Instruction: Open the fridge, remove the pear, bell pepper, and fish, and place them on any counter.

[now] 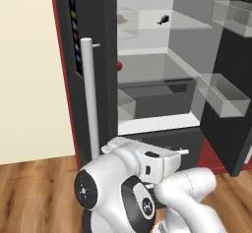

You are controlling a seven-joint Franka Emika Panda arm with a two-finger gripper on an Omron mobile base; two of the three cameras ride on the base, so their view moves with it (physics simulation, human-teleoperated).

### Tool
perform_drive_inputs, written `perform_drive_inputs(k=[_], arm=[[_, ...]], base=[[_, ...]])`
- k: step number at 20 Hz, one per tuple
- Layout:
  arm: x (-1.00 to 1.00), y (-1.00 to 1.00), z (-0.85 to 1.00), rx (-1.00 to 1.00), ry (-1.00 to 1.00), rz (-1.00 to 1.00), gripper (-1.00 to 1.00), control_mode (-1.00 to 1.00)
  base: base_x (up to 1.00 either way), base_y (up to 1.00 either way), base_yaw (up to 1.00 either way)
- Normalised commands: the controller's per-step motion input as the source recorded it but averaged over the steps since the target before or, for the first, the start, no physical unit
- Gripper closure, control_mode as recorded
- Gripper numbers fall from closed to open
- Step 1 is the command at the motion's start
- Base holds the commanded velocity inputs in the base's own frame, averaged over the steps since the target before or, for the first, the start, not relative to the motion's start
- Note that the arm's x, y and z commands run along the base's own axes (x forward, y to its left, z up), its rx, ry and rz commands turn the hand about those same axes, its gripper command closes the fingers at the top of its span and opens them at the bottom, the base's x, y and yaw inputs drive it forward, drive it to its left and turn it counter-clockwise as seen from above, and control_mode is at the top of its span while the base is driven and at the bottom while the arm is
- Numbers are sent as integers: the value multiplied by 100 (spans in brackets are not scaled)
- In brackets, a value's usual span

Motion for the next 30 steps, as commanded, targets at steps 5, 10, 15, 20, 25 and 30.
perform_drive_inputs(k=[5, 10, 15, 20, 25, 30], arm=[[27, -67, 0, 26, 22, 42, -100, -100], [32, -57, 0, 23, 2, 55, -100, -100], [51, -52, -2, 14, 2, 58, -100, -100], [81, -38, -21, 12, 4, 61, -100, -100], [90, -15, -10, 11, 0, 48, -100, -100], [89, 8, -10, 6, 7, 37, -100, -100]], base=[[0, 0, 0], [0, 0, 0], [0, 0, 0], [0, 0, 0], [0, 0, 0], [0, 0, 0]])
